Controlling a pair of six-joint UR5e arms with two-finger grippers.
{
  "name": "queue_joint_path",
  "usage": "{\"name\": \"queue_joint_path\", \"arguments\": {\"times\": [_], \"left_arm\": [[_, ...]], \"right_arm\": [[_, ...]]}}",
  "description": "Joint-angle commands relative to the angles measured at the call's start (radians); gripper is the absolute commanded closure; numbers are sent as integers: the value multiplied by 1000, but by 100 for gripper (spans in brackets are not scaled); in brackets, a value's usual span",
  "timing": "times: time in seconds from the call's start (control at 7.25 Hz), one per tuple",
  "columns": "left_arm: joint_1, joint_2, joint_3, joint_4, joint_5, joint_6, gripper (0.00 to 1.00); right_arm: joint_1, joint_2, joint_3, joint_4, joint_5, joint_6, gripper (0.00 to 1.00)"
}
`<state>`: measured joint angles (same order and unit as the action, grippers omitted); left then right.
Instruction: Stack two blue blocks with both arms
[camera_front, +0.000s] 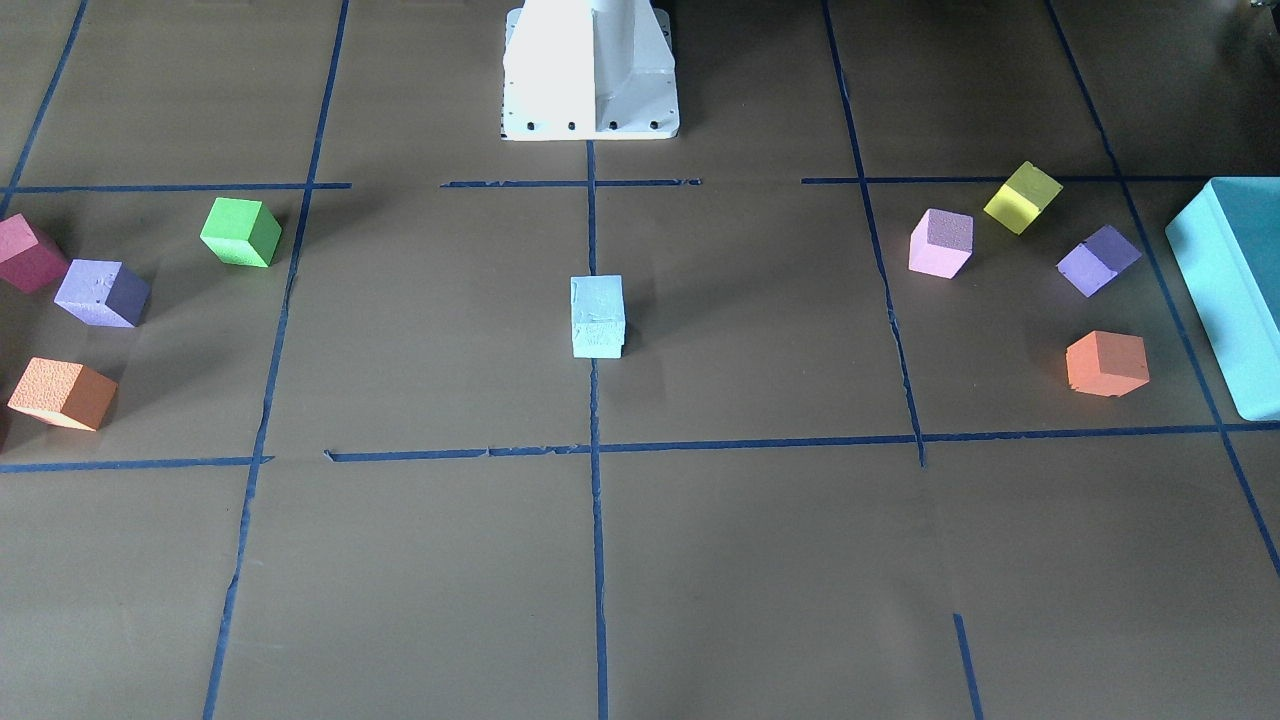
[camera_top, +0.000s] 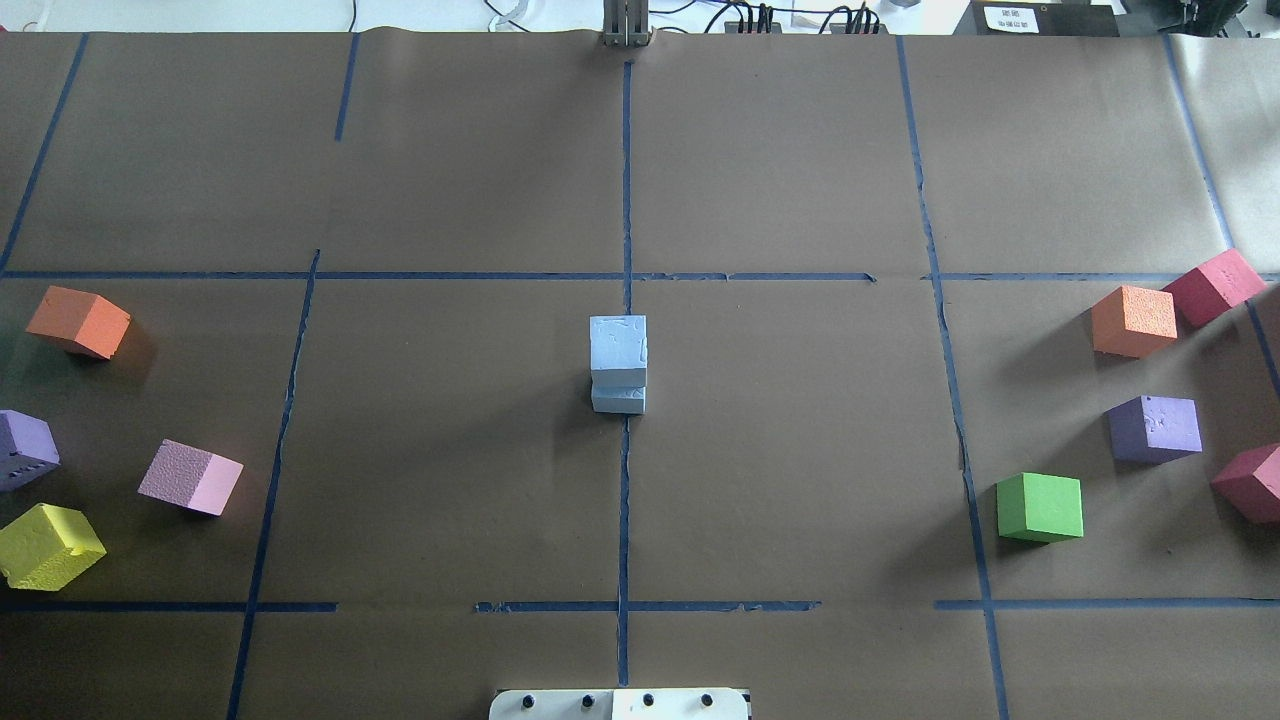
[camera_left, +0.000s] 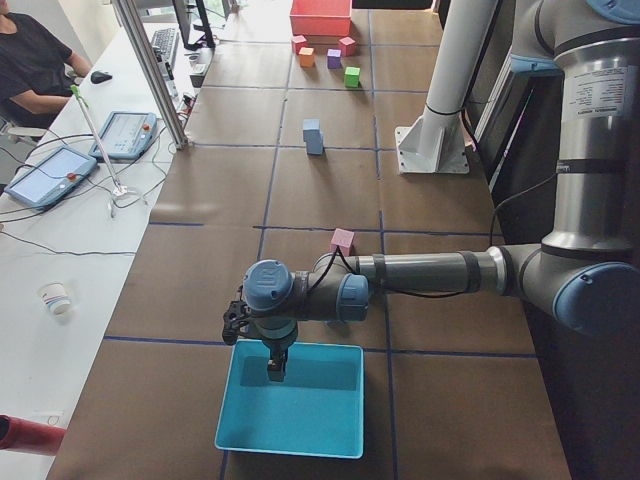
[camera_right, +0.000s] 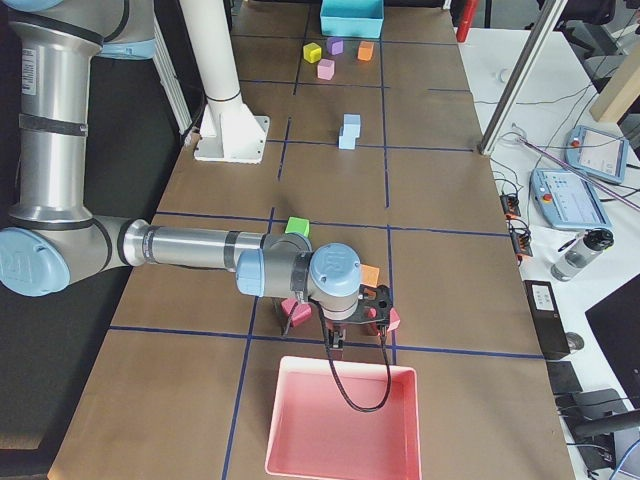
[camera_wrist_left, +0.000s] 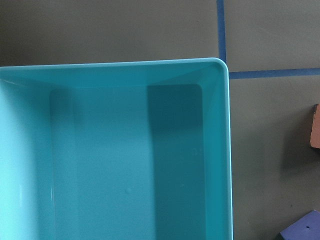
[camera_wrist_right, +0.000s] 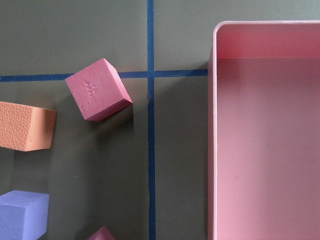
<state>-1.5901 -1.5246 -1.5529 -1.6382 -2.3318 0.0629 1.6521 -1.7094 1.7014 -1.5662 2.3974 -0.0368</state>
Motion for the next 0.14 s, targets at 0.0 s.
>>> {"name": "queue_joint_path", "arguments": {"times": [0.0], "left_arm": [[-1,3,1,0,0,0,0]], "right_arm": [[0,1,1,0,2,2,0]]}}
